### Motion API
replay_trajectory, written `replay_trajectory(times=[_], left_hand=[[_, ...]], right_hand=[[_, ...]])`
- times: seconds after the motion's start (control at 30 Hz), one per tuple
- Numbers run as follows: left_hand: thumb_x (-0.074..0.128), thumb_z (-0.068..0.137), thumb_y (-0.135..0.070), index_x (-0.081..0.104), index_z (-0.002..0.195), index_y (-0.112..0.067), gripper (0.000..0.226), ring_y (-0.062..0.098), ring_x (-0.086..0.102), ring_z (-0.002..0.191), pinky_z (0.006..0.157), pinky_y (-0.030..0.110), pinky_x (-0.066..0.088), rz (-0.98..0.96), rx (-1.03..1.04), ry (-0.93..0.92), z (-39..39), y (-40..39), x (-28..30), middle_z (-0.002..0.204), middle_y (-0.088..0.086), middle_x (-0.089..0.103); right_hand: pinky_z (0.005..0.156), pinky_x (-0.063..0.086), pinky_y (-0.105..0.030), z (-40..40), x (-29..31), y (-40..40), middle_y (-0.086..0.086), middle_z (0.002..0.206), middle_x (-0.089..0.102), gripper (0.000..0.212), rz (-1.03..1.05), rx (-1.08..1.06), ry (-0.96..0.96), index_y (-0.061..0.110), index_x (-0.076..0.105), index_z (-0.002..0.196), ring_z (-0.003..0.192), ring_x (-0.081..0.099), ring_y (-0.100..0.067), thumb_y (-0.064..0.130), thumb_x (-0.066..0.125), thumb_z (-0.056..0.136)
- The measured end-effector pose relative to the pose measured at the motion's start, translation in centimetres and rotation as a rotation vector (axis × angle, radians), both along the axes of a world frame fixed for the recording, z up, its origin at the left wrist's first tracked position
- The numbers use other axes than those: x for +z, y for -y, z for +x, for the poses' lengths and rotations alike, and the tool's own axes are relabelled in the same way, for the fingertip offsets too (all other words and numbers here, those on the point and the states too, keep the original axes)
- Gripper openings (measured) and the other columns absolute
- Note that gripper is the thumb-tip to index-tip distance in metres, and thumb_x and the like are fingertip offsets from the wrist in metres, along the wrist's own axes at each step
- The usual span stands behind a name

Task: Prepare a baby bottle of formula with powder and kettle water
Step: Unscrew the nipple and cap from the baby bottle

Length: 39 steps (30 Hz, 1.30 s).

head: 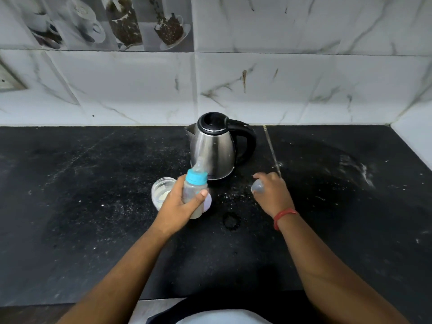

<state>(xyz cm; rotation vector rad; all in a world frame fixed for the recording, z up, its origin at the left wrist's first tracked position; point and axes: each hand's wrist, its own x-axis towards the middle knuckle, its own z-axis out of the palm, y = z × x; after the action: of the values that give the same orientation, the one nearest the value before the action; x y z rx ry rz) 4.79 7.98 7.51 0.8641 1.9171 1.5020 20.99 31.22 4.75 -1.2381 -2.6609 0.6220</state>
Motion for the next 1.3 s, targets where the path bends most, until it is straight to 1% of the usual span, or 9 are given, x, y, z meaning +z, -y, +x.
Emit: replay_trajectory(times=[0.27,0.4,0.5,0.63,0.87,1.0,1.13,1.2,1.3], left_hand=[[0.073,0.087,-0.046,0.051,0.133,-0.030,0.053,-0.004,0.065,0.106,0.084,0.009,0.050,-0.027,0.005,-0.067,0.6,-0.6,0.2,0.112,-0.028,0.066],[0.078,0.085,-0.043,0.051,0.129,-0.033,0.052,-0.007,0.065,0.101,0.078,0.004,0.047,-0.063,0.018,-0.107,0.6,-1.0,0.2,0.108,-0.033,0.065],[0.081,0.081,-0.046,0.056,0.124,-0.029,0.053,-0.003,0.067,0.096,0.077,0.010,0.049,-0.076,0.050,-0.116,0.9,-1.4,0.1,0.104,-0.018,0.071],[0.083,0.084,-0.038,0.059,0.121,-0.021,0.048,0.004,0.067,0.093,0.081,0.026,0.055,-0.062,0.040,-0.303,1.9,-2.1,0.5,0.105,-0.010,0.070],[0.059,0.087,-0.044,0.060,0.127,-0.004,0.057,0.026,0.065,0.096,0.082,0.046,0.053,-0.047,0.075,-0.658,2.8,-3.4,2.3,0.107,0.008,0.068],[0.067,0.081,-0.044,0.058,0.131,-0.018,0.057,0.010,0.069,0.102,0.086,0.040,0.057,0.005,0.036,-0.441,3.0,-3.7,3.3,0.112,-0.007,0.072],[0.077,0.077,-0.032,0.061,0.125,-0.031,0.051,0.002,0.072,0.093,0.082,0.035,0.060,0.012,-0.010,-0.314,2.9,-3.8,4.3,0.099,-0.013,0.075],[0.076,0.075,-0.023,0.065,0.114,-0.028,0.041,0.002,0.070,0.079,0.073,0.031,0.058,0.018,-0.080,-0.245,2.6,-3.8,4.9,0.085,-0.013,0.073],[0.070,0.072,-0.014,0.066,0.092,-0.013,0.020,0.008,0.060,0.062,0.058,0.022,0.049,0.131,-0.267,0.149,2.1,-3.3,5.9,0.068,-0.008,0.064]], right_hand=[[0.106,0.044,-0.045,2.0,-3.4,-0.5,-0.005,0.142,0.052,0.059,0.028,0.006,0.167,0.020,0.047,0.145,0.128,0.048,-0.030,0.033,0.068,0.091],[0.099,0.048,-0.042,1.3,-1.8,0.5,-0.001,0.132,0.059,0.049,0.193,-0.011,-0.106,0.018,0.059,0.133,0.121,0.053,-0.022,0.045,0.068,0.092],[0.090,0.057,-0.036,-1.0,1.1,3.4,0.007,0.115,0.064,0.038,-0.225,-0.039,-0.530,0.020,0.067,0.117,0.101,0.063,-0.005,0.047,0.068,0.090],[0.091,0.056,-0.028,-4.0,4.4,7.8,0.005,0.119,0.070,0.053,-0.771,0.155,-0.654,0.028,0.065,0.119,0.110,0.067,-0.005,0.059,0.071,0.076],[0.079,0.057,-0.026,-6.4,7.2,11.3,-0.008,0.095,0.077,0.037,-1.027,-0.064,-0.997,0.005,0.072,0.108,0.092,0.074,-0.017,0.026,0.081,0.078],[0.078,0.057,-0.022,-6.7,8.4,11.3,-0.006,0.103,0.079,0.018,-1.022,-0.105,-1.022,0.006,0.076,0.106,0.094,0.075,-0.014,0.007,0.073,0.088],[0.090,0.057,-0.031,-6.8,9.3,10.8,-0.006,0.107,0.078,0.005,-1.027,0.022,-1.014,0.011,0.073,0.084,0.102,0.072,-0.016,0.011,0.070,0.080],[0.094,0.056,-0.039,-6.7,9.6,10.4,-0.009,0.107,0.078,0.003,-1.041,0.107,-1.019,0.013,0.070,0.078,0.106,0.071,-0.020,0.011,0.068,0.077],[0.097,0.054,-0.046,-6.3,10.2,9.5,-0.013,0.108,0.076,0.008,-1.075,0.300,-0.998,0.018,0.073,0.079,0.110,0.070,-0.028,0.015,0.068,0.073]])
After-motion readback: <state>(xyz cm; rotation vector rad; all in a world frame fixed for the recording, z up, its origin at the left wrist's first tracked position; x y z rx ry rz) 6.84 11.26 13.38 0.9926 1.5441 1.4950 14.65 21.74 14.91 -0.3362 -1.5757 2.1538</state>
